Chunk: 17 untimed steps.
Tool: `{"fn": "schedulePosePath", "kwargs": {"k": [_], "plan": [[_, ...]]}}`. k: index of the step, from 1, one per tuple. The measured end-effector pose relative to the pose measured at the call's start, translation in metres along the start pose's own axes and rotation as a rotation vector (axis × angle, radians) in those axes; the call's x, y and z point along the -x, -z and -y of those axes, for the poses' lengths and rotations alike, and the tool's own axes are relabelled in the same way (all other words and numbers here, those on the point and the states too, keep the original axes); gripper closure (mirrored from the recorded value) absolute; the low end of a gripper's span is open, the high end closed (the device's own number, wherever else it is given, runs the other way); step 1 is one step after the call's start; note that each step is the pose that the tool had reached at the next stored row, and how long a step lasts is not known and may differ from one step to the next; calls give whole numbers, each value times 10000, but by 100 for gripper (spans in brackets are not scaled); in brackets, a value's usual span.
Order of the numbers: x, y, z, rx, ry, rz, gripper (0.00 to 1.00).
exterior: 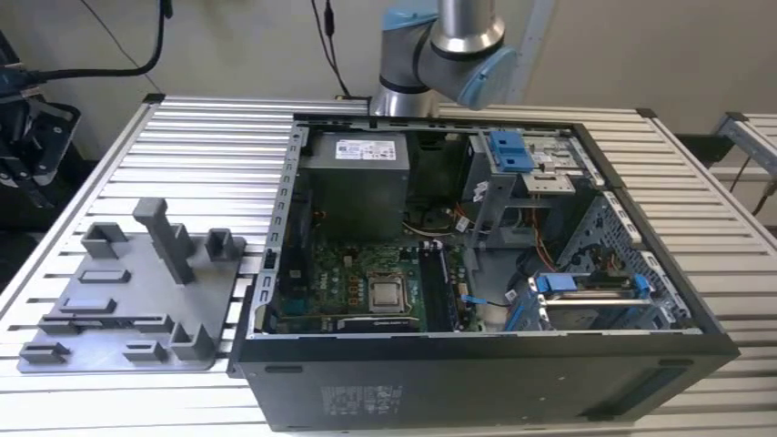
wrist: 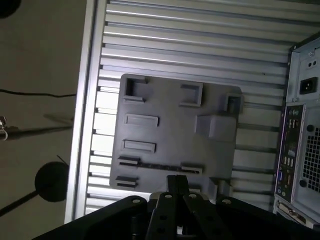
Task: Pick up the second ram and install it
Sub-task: 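Pick up the second ram and move it above second insertion slot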
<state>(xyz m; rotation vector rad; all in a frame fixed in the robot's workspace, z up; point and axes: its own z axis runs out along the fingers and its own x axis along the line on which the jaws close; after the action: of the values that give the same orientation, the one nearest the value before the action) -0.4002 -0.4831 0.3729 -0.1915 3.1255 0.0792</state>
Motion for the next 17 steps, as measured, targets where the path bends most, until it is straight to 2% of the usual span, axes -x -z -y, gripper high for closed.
{"fn": "schedulePosePath", "kwargs": {"k": [13,17], "plan": [[0,-3,0,-12,2358,-117,89],[1,-8,1,-26,3085,-121,89]]}}
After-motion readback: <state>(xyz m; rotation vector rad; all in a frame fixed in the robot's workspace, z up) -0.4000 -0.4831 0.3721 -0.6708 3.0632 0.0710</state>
